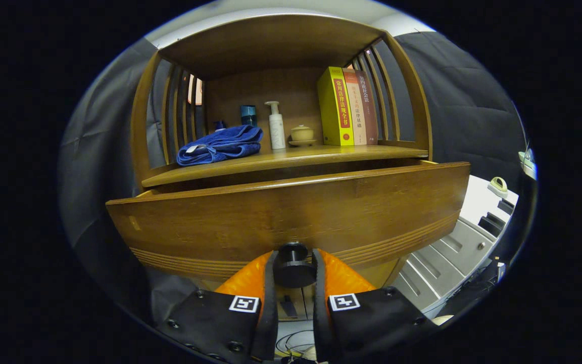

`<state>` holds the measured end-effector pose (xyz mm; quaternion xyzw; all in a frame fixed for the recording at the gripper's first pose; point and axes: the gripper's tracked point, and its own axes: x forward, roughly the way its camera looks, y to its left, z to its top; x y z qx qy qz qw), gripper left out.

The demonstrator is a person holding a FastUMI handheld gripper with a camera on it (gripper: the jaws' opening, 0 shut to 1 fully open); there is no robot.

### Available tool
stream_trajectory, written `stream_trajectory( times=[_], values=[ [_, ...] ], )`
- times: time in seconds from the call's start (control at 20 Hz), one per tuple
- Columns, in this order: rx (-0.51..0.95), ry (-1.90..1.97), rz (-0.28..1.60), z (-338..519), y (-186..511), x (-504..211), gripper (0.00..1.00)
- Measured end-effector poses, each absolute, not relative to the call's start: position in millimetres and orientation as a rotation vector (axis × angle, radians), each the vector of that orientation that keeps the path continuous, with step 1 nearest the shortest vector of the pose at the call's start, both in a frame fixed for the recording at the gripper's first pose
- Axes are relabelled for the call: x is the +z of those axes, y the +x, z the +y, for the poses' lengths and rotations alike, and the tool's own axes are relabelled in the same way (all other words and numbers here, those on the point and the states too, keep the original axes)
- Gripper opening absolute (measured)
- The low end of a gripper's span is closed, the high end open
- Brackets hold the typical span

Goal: Pull open the drawer, take out the items inside it, and place them on the countertop above the cabinet.

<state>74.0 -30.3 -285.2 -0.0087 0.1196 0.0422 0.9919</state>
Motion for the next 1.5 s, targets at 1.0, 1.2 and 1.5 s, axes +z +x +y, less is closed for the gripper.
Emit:
stream_trajectory(
  times=[1.0,1.2,1.5],
  values=[
    [0.052,-0.032,0.312,-46.9,-21.5,-291.1,0.37],
    [0.051,-0.032,0.31,-48.2,-31.1,-290.8,0.37],
    [0.052,-0.039,0.328,-46.3,-33.4,-290.5,0.37]
  ],
)
